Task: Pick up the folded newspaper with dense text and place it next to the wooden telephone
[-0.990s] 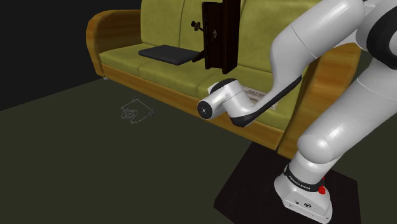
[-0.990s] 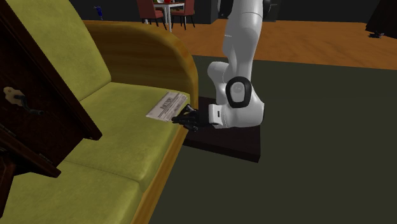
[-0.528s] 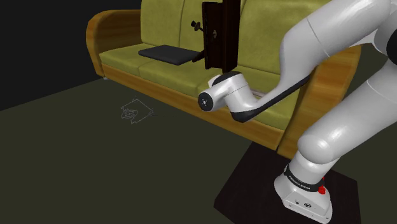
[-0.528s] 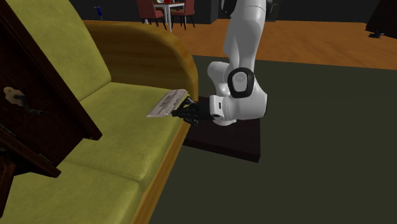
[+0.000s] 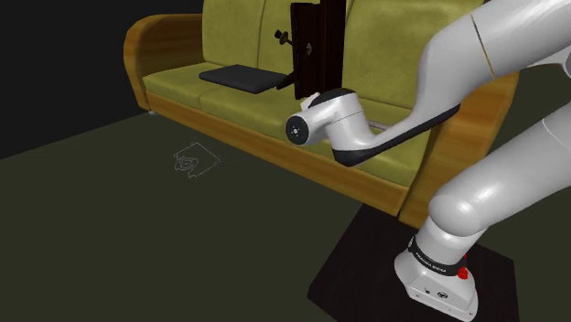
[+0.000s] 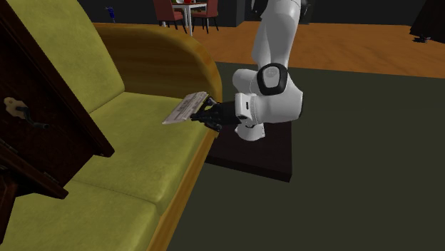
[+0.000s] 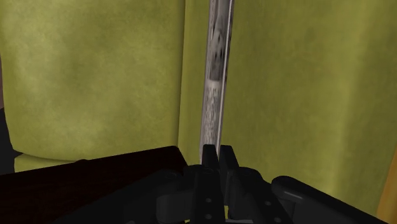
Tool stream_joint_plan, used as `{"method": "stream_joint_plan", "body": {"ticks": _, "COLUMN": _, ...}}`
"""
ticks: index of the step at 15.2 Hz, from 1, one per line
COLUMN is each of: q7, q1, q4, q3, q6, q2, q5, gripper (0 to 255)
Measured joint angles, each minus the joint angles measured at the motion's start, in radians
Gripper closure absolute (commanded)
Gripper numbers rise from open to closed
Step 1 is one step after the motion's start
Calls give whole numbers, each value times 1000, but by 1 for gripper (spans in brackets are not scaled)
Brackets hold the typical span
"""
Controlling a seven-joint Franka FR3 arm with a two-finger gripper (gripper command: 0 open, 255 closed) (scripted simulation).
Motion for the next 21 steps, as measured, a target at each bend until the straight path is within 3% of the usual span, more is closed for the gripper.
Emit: {"method": "stream_joint_plan", "body": {"ticks": 21, "q7": -276, "q1": 23, "q4": 119, "q3": -63, "q6": -43, "q2": -160, "q5": 53, "gripper": 255}}
